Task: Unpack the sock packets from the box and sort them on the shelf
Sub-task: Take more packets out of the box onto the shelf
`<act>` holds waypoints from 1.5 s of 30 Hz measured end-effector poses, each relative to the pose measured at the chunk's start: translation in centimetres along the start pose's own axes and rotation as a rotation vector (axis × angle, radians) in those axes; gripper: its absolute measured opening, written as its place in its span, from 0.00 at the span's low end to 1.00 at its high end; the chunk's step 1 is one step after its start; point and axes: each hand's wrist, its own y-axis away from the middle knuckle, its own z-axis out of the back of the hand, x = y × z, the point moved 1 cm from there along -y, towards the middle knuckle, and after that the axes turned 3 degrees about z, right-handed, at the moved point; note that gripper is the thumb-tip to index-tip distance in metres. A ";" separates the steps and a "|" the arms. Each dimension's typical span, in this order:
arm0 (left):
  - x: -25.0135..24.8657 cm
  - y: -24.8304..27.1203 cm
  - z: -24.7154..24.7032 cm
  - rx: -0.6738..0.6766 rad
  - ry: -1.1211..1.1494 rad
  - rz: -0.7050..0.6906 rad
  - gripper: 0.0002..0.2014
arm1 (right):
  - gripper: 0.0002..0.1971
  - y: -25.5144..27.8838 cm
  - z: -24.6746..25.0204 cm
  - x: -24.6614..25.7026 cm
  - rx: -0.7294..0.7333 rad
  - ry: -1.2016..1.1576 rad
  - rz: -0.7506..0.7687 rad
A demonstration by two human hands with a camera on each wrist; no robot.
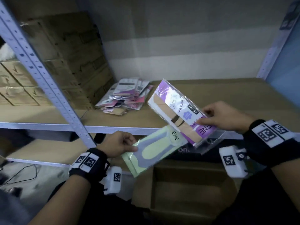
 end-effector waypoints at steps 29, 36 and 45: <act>4.1 -12.3 16.5 -0.595 0.921 0.258 0.07 | 0.15 -24.8 -11.3 10.3 -0.378 -0.722 -0.202; 5.7 -14.4 17.0 -0.684 0.208 0.475 0.10 | 0.13 -28.1 -13.7 10.6 -0.299 -0.303 -0.093; 4.7 -13.6 16.5 -0.674 0.081 0.487 0.22 | 0.25 -27.2 -12.5 11.3 -0.280 -0.296 -0.182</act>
